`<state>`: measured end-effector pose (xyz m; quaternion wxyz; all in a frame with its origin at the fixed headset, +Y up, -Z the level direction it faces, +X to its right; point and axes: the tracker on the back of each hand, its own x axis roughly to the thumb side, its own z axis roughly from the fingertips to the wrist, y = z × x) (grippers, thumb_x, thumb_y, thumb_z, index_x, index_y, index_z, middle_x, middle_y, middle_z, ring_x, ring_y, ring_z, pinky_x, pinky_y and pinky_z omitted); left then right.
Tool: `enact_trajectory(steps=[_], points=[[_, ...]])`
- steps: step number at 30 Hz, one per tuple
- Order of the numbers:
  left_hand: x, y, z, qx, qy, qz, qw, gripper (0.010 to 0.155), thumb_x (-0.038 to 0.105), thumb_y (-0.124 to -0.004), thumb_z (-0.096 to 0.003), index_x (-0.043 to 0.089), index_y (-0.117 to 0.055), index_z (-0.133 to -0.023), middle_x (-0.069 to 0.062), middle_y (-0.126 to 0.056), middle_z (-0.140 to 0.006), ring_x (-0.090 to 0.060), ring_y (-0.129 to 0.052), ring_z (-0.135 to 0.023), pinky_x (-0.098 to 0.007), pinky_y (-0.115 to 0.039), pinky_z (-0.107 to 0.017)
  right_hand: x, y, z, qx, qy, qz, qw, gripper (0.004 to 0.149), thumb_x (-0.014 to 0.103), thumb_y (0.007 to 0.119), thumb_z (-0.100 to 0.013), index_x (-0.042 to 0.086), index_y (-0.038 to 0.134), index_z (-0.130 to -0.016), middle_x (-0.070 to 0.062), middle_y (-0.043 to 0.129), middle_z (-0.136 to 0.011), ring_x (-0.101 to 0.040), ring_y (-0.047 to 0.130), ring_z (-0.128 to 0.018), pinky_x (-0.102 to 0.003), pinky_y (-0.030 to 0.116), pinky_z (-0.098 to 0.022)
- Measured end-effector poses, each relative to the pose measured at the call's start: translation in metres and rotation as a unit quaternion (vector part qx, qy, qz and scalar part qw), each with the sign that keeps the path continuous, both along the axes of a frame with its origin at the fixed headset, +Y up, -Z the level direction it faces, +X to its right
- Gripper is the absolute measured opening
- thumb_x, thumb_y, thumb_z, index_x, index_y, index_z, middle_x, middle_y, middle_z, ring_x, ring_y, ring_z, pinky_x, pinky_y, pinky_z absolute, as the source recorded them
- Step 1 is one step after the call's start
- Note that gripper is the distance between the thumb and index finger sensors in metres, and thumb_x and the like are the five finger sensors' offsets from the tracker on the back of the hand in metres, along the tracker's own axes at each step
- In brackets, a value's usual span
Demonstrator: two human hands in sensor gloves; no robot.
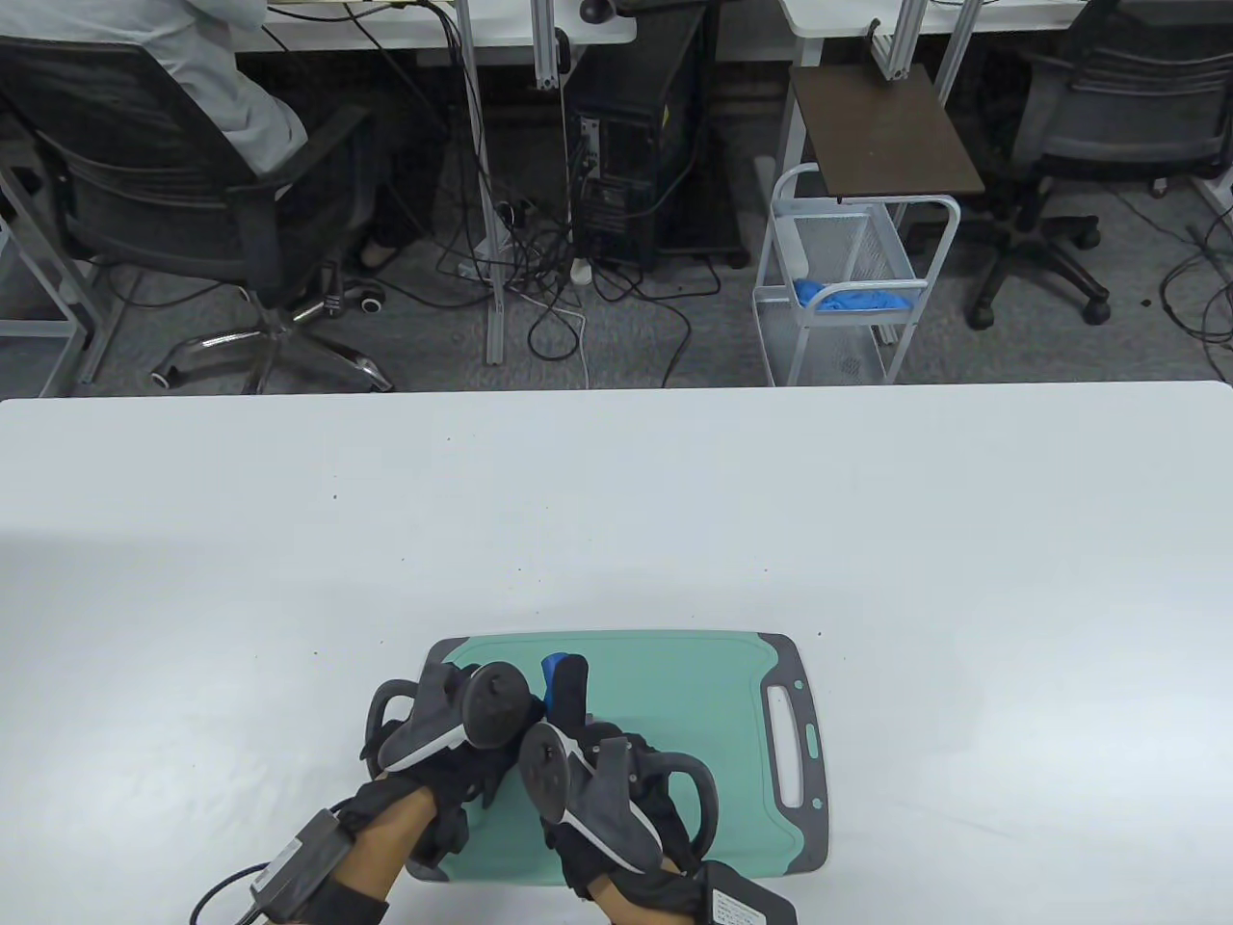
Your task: Slice plasticine roll into thin flakes
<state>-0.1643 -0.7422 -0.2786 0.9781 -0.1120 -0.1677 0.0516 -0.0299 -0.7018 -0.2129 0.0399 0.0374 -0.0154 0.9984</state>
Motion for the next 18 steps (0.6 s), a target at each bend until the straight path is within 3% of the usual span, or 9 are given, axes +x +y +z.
enact_trajectory(steps=[18], points=[[0.0006,-0.0005,-0.0003,0.004,-0.002,-0.001,1.0,0.048,0.047,-0.094,-0.0309,0.036,-0.092,-0.077,0.008,-0.099,-0.083,-0.032,-0.09,-0.094,-0.061,-0.065,-0.073,-0.0045,-0.0095,-0.0067,0.008,0.007,0.01,1.0,0.081,0.045,0.082,-0.047,0.02,0.033,-0.107,0.001,0.095,-0.04,-0.024,0.101,-0.022,-0.042,0.087,-0.014]])
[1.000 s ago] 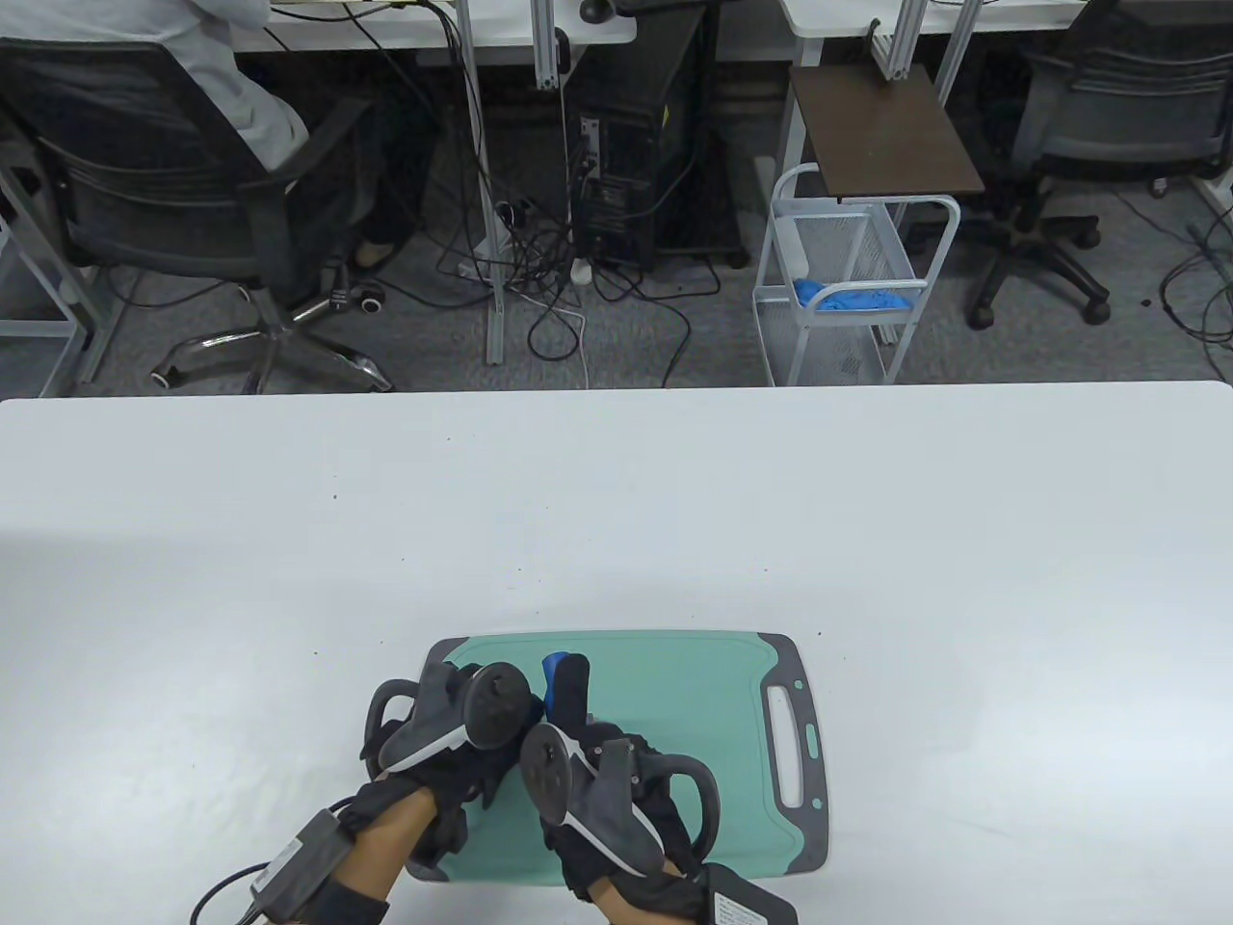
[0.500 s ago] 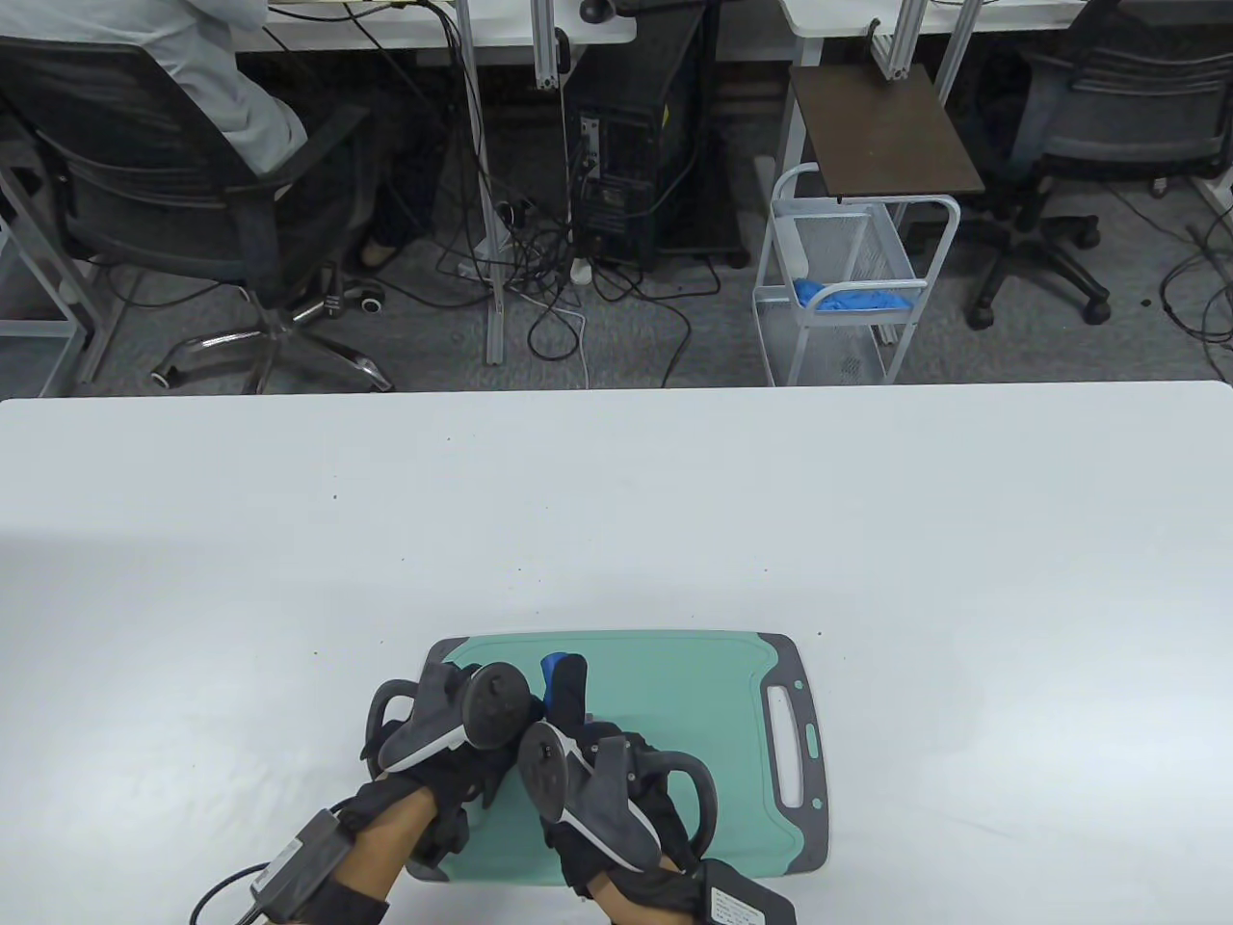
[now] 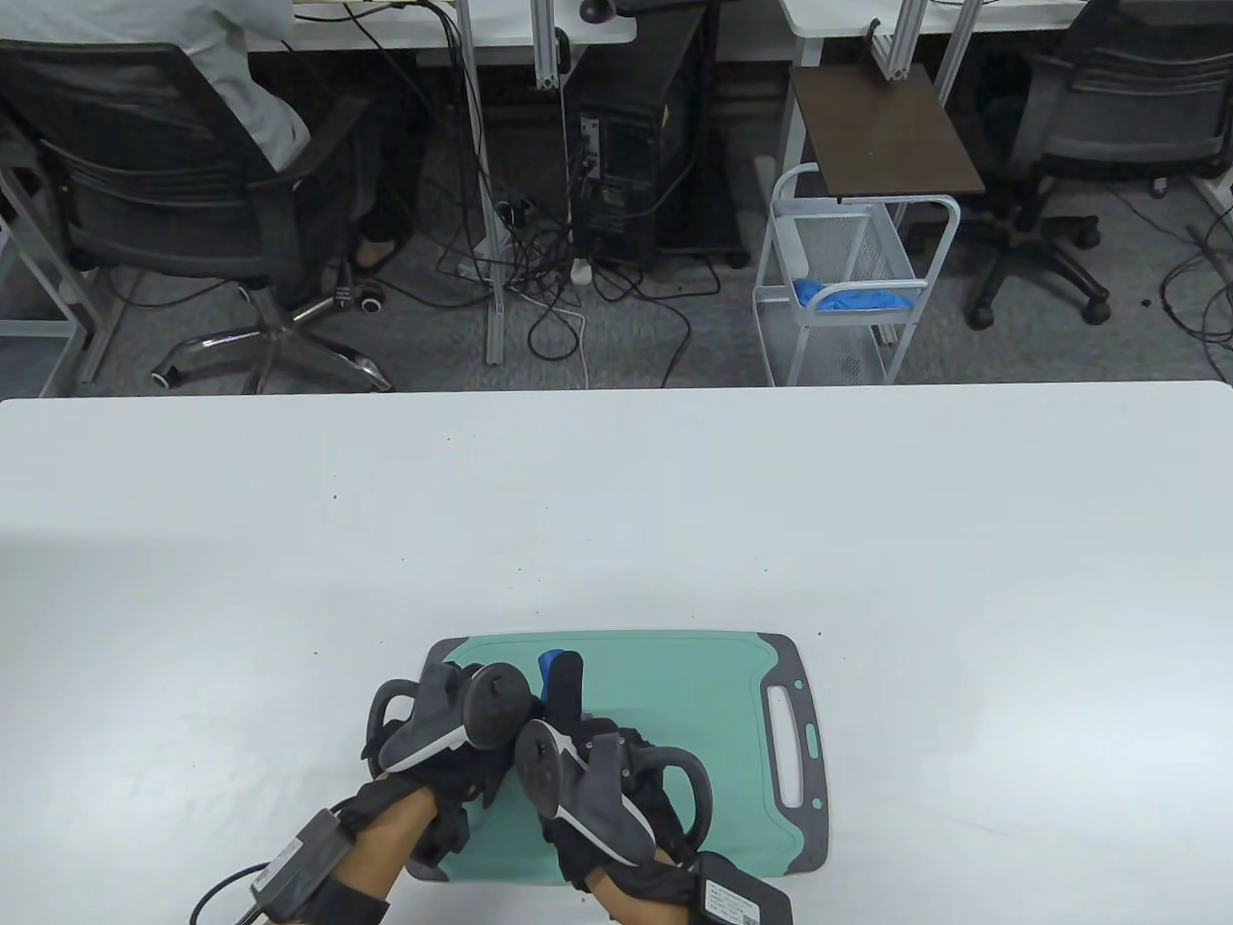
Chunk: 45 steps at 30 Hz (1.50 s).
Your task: Slice plasticine roll into thin flakes
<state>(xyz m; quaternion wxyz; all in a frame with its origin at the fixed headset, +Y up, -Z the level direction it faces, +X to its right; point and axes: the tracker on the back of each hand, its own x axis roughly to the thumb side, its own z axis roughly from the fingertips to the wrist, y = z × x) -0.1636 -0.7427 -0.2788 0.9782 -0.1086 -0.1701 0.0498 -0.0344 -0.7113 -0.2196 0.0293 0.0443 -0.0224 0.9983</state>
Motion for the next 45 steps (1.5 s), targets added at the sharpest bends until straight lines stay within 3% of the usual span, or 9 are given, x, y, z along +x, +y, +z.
enact_trajectory(steps=[19,36,41,45], points=[[0.0,0.0,0.0,-0.001,0.0,0.001,1.0,0.047,0.047,-0.094,-0.031,0.035,-0.092,-0.077,0.008,-0.1,-0.083,-0.032,-0.09,-0.094,-0.061,-0.065,-0.073,-0.003,-0.013,-0.005,0.011,0.009,0.011,1.0,0.082,0.044,0.08,-0.047,0.02,0.03,-0.107,0.002,0.094,-0.04,-0.024,0.1,-0.022,-0.042,0.087,-0.014],[-0.001,0.0,0.002,0.002,-0.006,-0.006,1.0,0.048,0.049,-0.091,-0.0321,0.038,-0.091,-0.079,0.008,-0.098,-0.085,-0.032,-0.089,-0.095,-0.06,-0.065,-0.073,0.002,-0.012,-0.014,-0.003,-0.014,-0.006,1.0,0.082,0.046,0.081,-0.047,0.023,0.03,-0.107,0.002,0.095,-0.04,-0.023,0.1,-0.022,-0.041,0.087,-0.014],[-0.003,0.002,0.001,-0.032,-0.009,-0.024,0.999,0.051,0.052,-0.088,-0.0344,0.041,-0.087,-0.084,0.006,-0.093,-0.093,-0.035,-0.083,-0.099,-0.062,-0.063,-0.074,0.006,-0.011,-0.009,-0.004,-0.015,-0.008,1.0,0.082,0.048,0.081,-0.047,0.023,0.031,-0.107,0.002,0.096,-0.04,-0.024,0.101,-0.022,-0.041,0.087,-0.014],[-0.005,0.002,0.001,-0.051,-0.009,-0.031,0.998,0.052,0.045,-0.088,-0.0362,0.041,-0.083,-0.088,0.007,-0.09,-0.095,-0.035,-0.081,-0.101,-0.062,-0.061,-0.074,0.01,-0.01,-0.008,-0.033,-0.013,-0.031,0.999,0.086,0.047,0.081,-0.046,0.021,0.027,-0.107,0.002,0.095,-0.044,-0.024,0.101,-0.026,-0.041,0.087,-0.017]])
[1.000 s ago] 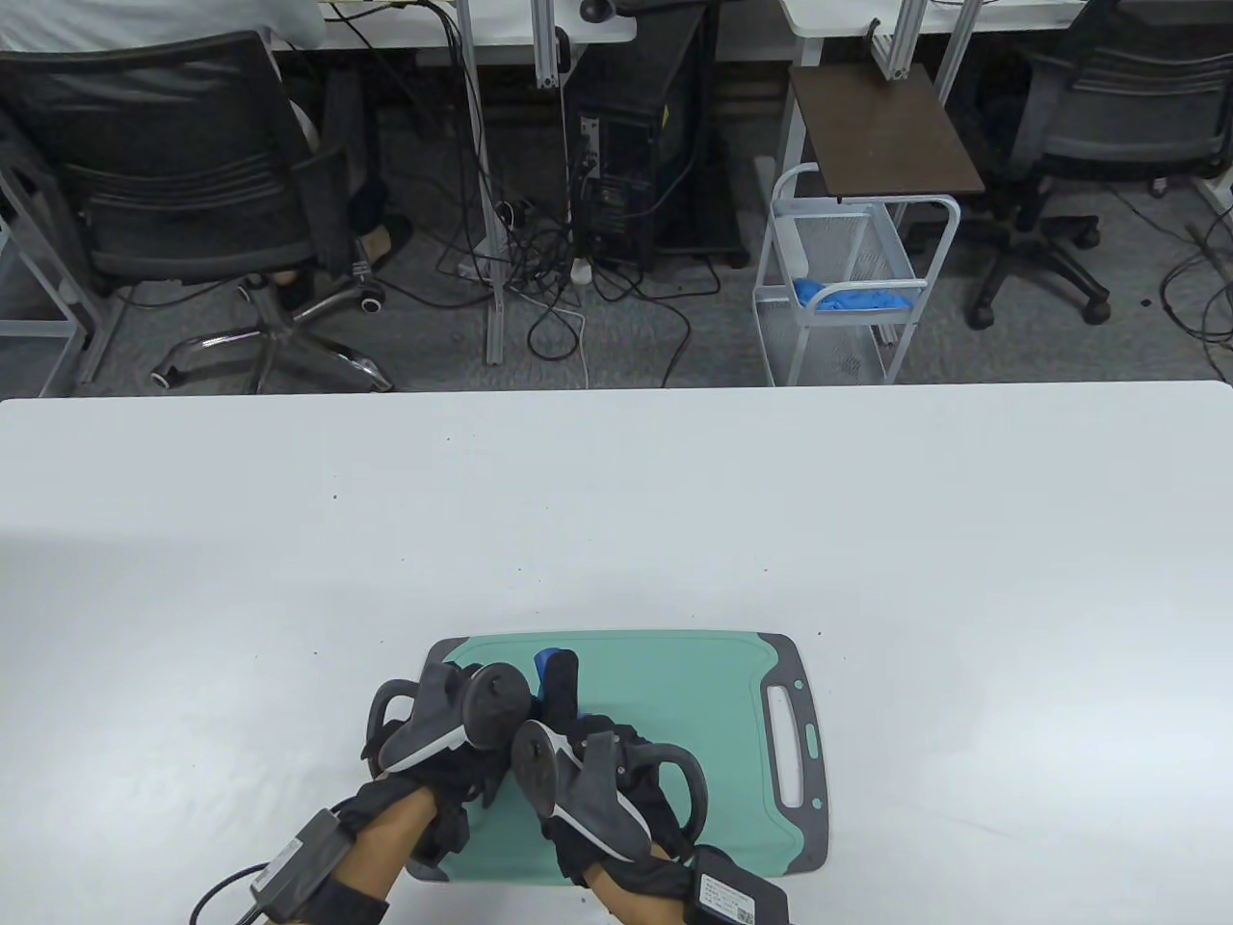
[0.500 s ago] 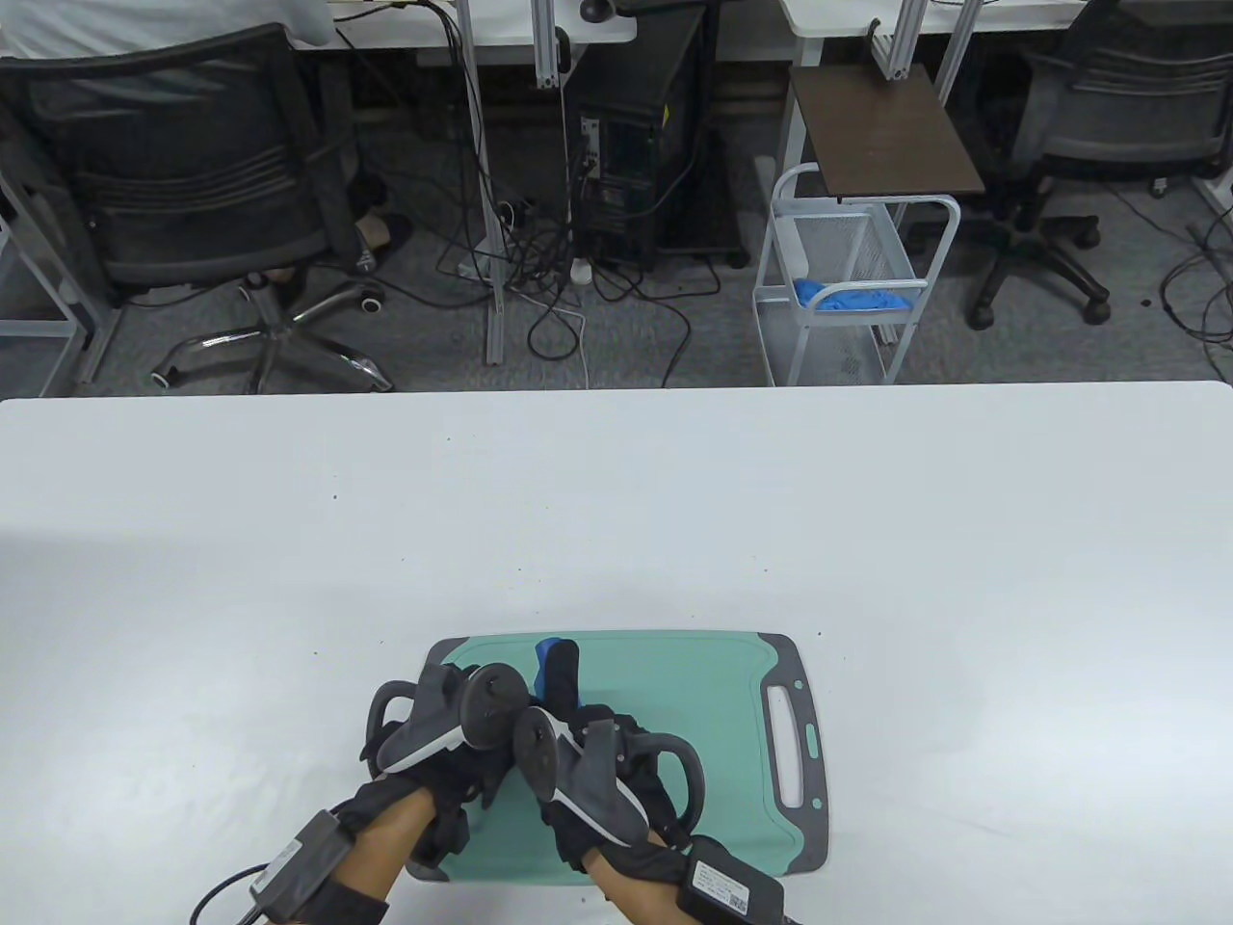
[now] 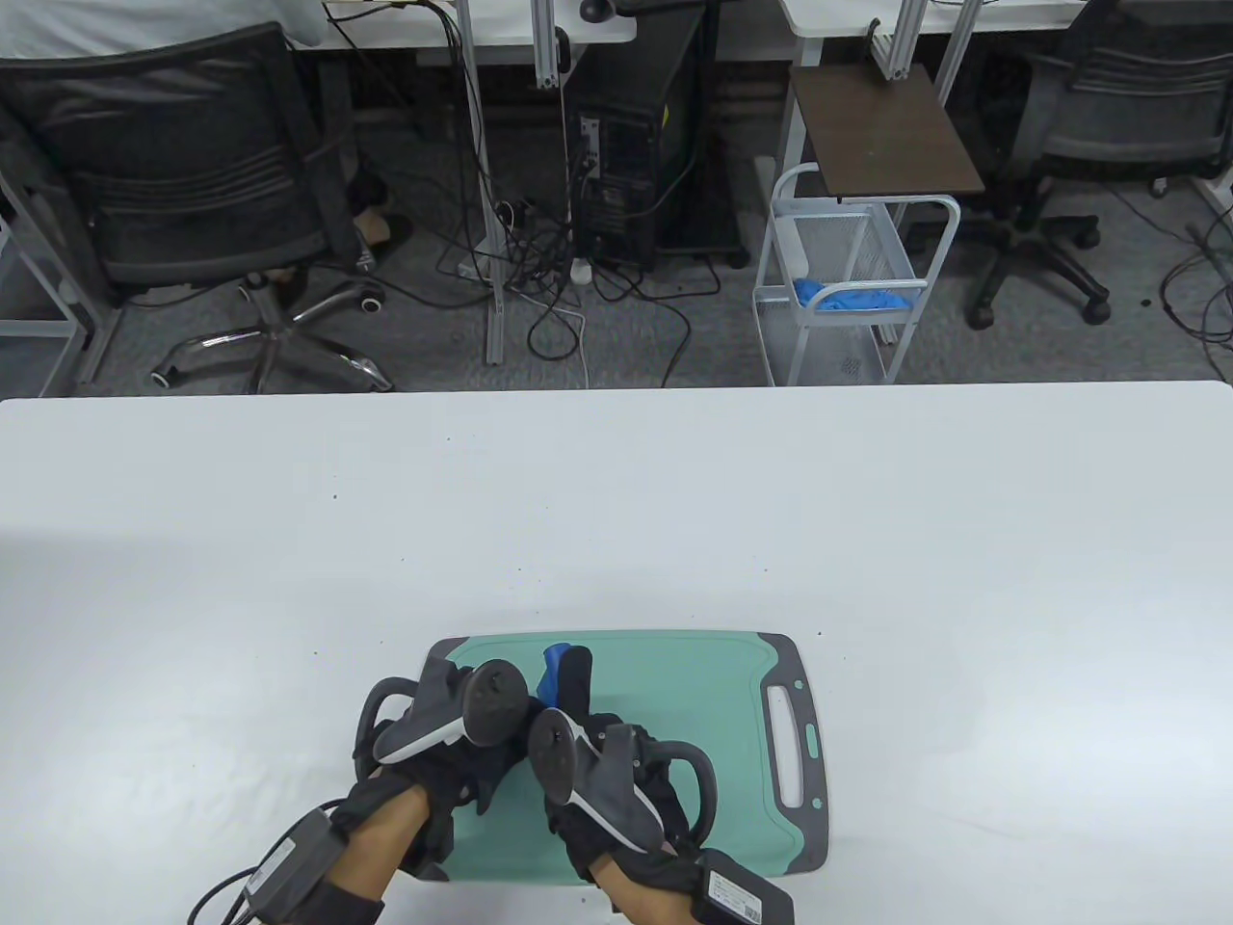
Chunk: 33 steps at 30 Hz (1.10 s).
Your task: Slice plasticine roll into thin flakes
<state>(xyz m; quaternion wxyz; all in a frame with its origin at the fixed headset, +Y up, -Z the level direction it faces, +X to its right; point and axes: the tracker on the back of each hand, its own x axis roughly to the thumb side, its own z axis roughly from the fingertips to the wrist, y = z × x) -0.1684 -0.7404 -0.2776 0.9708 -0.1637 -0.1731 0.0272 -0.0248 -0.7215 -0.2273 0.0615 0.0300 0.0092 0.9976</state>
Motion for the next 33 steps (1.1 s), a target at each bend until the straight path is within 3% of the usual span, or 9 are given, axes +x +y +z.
enact_trajectory(steps=[9,17,33], points=[[0.0,0.0,0.0,0.024,0.008,0.009,1.0,0.056,0.045,-0.094,-0.0315,0.037,-0.085,-0.087,0.01,-0.098,-0.087,-0.032,-0.087,-0.097,-0.061,-0.064,-0.074,-0.001,0.007,0.007,0.013,0.007,-0.011,1.0,0.086,0.043,0.082,-0.046,0.021,0.025,-0.107,0.0,0.094,-0.048,-0.027,0.1,-0.031,-0.044,0.087,-0.021],[-0.002,0.0,-0.001,0.031,0.02,0.01,0.999,0.062,0.048,-0.094,-0.0299,0.033,-0.081,-0.089,0.01,-0.096,-0.089,-0.033,-0.087,-0.097,-0.061,-0.064,-0.073,-0.001,0.019,0.014,0.035,0.008,-0.025,0.999,0.085,0.043,0.082,-0.046,0.02,0.027,-0.107,0.0,0.094,-0.048,-0.027,0.1,-0.031,-0.044,0.087,-0.021],[-0.005,0.002,-0.002,0.037,0.027,0.004,0.999,0.053,0.05,-0.094,-0.0293,0.034,-0.091,-0.08,0.008,-0.101,-0.082,-0.033,-0.09,-0.094,-0.061,-0.065,-0.073,-0.005,0.025,0.02,0.025,0.022,-0.02,0.999,0.084,0.043,0.083,-0.046,0.018,0.03,-0.107,0.0,0.095,-0.045,-0.026,0.101,-0.028,-0.044,0.087,-0.019]])
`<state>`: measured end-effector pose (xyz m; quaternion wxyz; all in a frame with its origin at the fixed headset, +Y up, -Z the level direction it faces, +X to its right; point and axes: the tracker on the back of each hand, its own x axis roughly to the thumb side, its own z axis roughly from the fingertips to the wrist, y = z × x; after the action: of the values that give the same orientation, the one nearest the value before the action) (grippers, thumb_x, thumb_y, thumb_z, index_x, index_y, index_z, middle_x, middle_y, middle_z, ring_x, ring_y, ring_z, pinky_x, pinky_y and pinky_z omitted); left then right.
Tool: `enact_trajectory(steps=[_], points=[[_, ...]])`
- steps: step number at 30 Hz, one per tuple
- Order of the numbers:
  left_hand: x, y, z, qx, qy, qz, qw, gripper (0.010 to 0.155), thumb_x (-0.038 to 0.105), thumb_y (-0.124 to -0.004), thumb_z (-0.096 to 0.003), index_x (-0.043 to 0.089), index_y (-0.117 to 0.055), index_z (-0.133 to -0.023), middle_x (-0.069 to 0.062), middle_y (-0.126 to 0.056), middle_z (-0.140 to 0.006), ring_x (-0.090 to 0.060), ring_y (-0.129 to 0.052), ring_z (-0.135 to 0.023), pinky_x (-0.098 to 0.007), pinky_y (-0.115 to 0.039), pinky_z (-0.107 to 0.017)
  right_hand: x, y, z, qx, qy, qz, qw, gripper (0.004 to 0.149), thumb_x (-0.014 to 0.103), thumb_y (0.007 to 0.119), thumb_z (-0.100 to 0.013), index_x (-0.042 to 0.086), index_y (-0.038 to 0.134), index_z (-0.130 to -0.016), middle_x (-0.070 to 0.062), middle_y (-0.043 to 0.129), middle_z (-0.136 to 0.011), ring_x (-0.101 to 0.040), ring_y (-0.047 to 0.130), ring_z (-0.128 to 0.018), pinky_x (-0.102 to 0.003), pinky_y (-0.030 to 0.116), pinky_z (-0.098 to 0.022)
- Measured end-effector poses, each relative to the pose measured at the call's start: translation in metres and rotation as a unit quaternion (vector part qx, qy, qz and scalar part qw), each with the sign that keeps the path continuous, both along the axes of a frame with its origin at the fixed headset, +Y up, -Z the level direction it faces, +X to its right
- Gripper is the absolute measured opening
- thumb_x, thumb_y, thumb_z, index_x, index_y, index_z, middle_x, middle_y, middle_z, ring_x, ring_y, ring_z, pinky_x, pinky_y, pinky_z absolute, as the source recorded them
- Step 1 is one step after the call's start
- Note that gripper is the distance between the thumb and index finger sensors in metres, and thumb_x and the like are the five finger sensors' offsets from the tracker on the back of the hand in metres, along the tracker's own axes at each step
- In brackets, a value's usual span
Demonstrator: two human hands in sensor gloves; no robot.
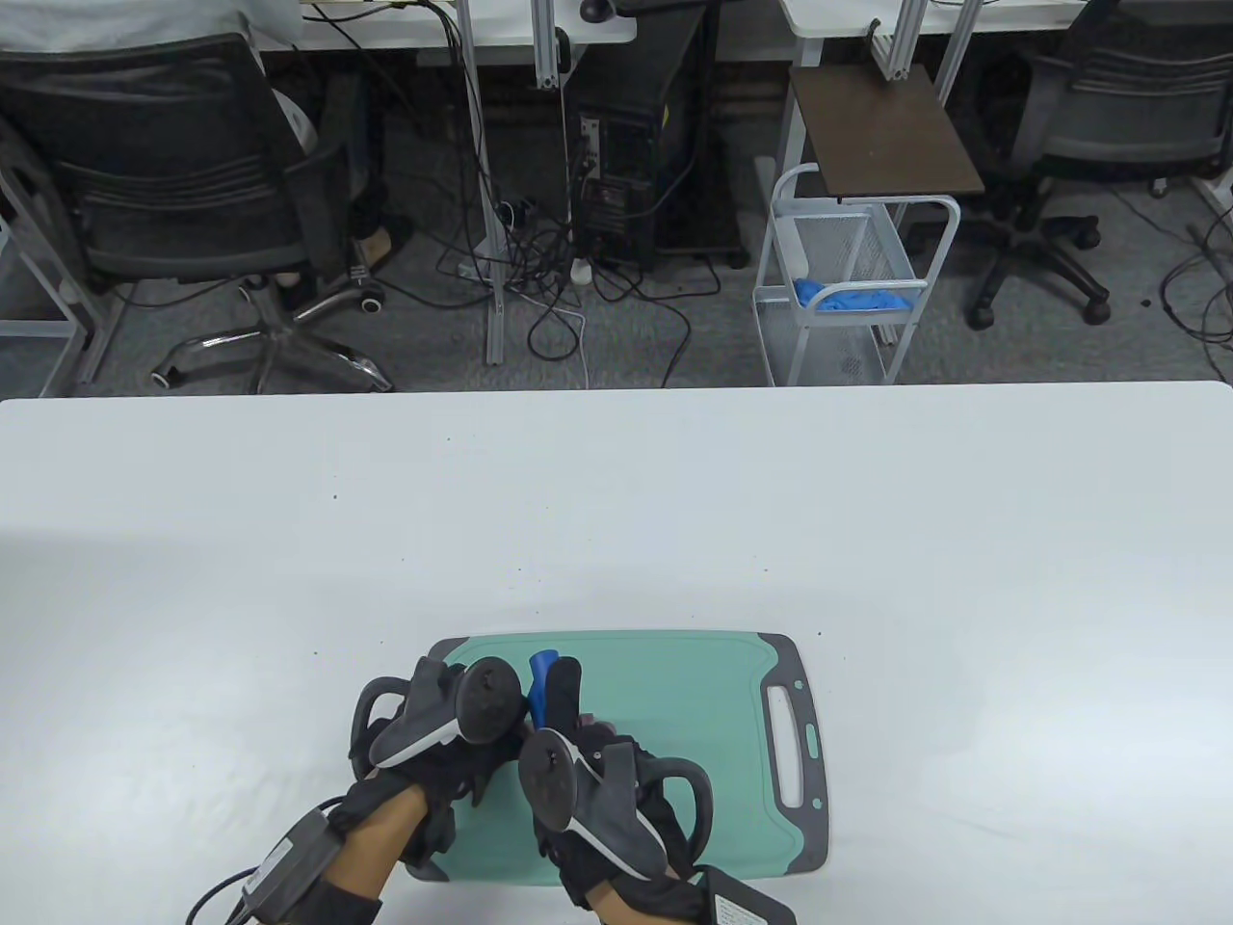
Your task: Slice plasticine roll into thin flakes
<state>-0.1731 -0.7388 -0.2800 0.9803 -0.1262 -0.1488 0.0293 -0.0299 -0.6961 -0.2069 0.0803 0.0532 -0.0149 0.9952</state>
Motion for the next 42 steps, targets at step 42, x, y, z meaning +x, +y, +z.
enact_trajectory(steps=[42], points=[[-0.0008,-0.0009,-0.0012,-0.003,-0.001,0.012,1.0,0.049,0.048,-0.094,-0.0305,0.033,-0.093,-0.077,0.007,-0.101,-0.081,-0.032,-0.091,-0.093,-0.061,-0.065,-0.073,-0.0063,-0.0043,-0.0026,0.0,0.012,0.026,1.0,0.084,0.043,0.081,-0.047,0.019,0.027,-0.107,0.0,0.093,-0.045,-0.027,0.1,-0.029,-0.044,0.087,-0.02]])
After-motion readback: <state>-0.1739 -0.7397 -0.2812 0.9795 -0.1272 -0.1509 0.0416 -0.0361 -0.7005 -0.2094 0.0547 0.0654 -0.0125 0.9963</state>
